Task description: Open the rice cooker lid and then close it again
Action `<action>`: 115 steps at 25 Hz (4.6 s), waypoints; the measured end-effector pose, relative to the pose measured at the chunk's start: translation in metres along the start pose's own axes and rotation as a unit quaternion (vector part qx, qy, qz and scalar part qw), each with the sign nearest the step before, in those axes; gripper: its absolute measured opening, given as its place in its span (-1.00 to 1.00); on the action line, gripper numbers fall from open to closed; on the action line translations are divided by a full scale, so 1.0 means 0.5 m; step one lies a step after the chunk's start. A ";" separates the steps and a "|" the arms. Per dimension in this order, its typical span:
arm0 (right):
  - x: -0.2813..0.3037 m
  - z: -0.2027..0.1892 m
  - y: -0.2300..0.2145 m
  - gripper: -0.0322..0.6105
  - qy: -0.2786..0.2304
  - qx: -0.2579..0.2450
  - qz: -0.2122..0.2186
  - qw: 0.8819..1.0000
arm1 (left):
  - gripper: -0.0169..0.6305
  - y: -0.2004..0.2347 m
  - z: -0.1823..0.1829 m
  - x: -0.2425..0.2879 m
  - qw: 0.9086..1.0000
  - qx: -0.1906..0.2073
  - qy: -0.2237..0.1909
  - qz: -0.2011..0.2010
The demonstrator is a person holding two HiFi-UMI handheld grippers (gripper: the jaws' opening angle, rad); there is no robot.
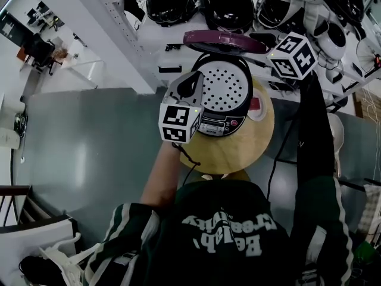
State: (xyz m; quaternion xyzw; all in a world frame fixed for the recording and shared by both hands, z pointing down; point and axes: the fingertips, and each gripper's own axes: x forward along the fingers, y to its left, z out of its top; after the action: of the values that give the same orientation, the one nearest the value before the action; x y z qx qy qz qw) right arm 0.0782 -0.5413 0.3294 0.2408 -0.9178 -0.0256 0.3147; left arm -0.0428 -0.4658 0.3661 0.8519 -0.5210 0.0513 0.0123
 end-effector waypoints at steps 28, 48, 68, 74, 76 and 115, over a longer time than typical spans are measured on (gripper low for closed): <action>0.025 -0.160 0.251 -0.44 -0.048 0.172 -0.004 0.984 | -0.96 -0.047 -0.059 -0.125 0.999 -0.005 0.018 -0.036; 0.090 -0.269 0.288 -0.84 0.034 0.189 -0.021 0.981 | -0.96 -0.050 -0.104 -0.109 0.998 -0.013 0.040 -0.043; 0.130 -0.314 0.306 -0.89 0.175 0.177 -0.057 0.967 | -0.97 -0.056 -0.133 -0.091 0.997 -0.021 0.056 -0.047; 0.142 -0.310 0.313 -0.89 0.217 0.130 -0.084 0.964 | -0.96 -0.055 -0.149 -0.088 0.997 -0.025 0.063 -0.045; 0.144 -0.309 0.316 -0.89 0.222 0.118 -0.088 0.964 | -0.96 -0.059 -0.148 -0.088 0.997 -0.026 0.060 -0.045; -0.223 -0.210 0.369 -0.89 -0.185 0.119 -0.269 0.938 | -0.96 -0.191 -0.051 -0.234 0.998 0.036 0.001 0.047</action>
State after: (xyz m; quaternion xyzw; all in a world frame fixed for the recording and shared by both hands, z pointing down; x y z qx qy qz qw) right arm 0.1379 -0.3166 0.3871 0.5057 -0.8569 -0.0442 0.0895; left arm -0.0127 -0.3166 0.3829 0.8263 -0.5582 0.0715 -0.0205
